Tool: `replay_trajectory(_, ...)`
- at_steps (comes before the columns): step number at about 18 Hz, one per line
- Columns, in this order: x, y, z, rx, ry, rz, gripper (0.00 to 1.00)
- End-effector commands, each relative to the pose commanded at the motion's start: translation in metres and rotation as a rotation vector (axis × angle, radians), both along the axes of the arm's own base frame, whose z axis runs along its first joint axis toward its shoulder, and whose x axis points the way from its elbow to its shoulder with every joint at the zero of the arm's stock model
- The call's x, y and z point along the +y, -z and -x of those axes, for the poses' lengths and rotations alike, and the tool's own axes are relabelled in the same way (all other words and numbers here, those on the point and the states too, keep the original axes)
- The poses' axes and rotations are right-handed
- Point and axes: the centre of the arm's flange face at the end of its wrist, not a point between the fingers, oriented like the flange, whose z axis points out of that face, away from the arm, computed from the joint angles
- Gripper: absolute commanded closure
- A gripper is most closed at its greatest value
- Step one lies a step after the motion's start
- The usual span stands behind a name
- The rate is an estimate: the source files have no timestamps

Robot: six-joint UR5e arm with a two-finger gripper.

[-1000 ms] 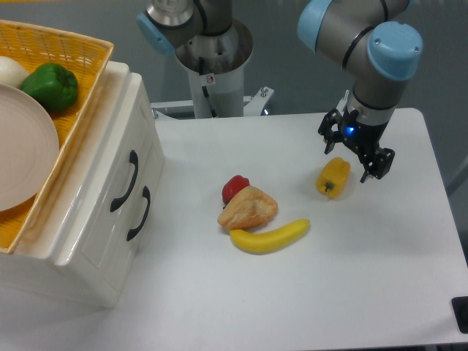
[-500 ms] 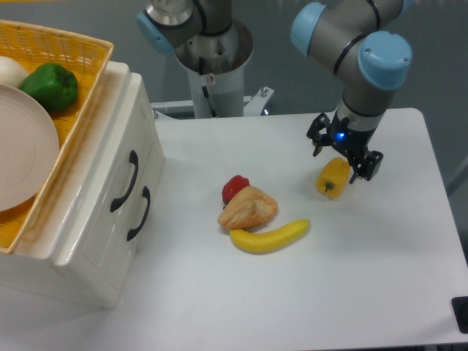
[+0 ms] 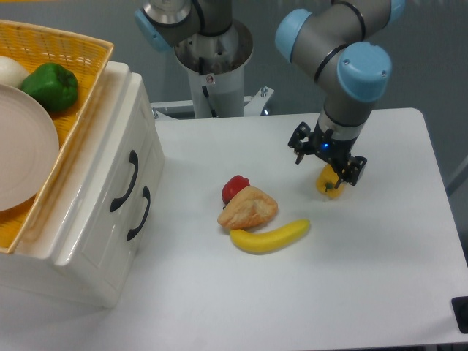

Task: Slide open the top white drawer
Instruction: 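Move the gripper across the table toward the upper drawer's black handle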

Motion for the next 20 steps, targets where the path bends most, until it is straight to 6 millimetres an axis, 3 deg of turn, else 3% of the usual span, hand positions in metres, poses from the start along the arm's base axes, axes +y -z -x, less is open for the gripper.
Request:
replay_trajectory(7, 0.033, -0.004, -0.03, -0.04, -0.222, -0.003, 0.0)
replay_trajectory(20, 0.094, -0.027, -0.102, -0.137, -0.413, -0.073, 0.0)
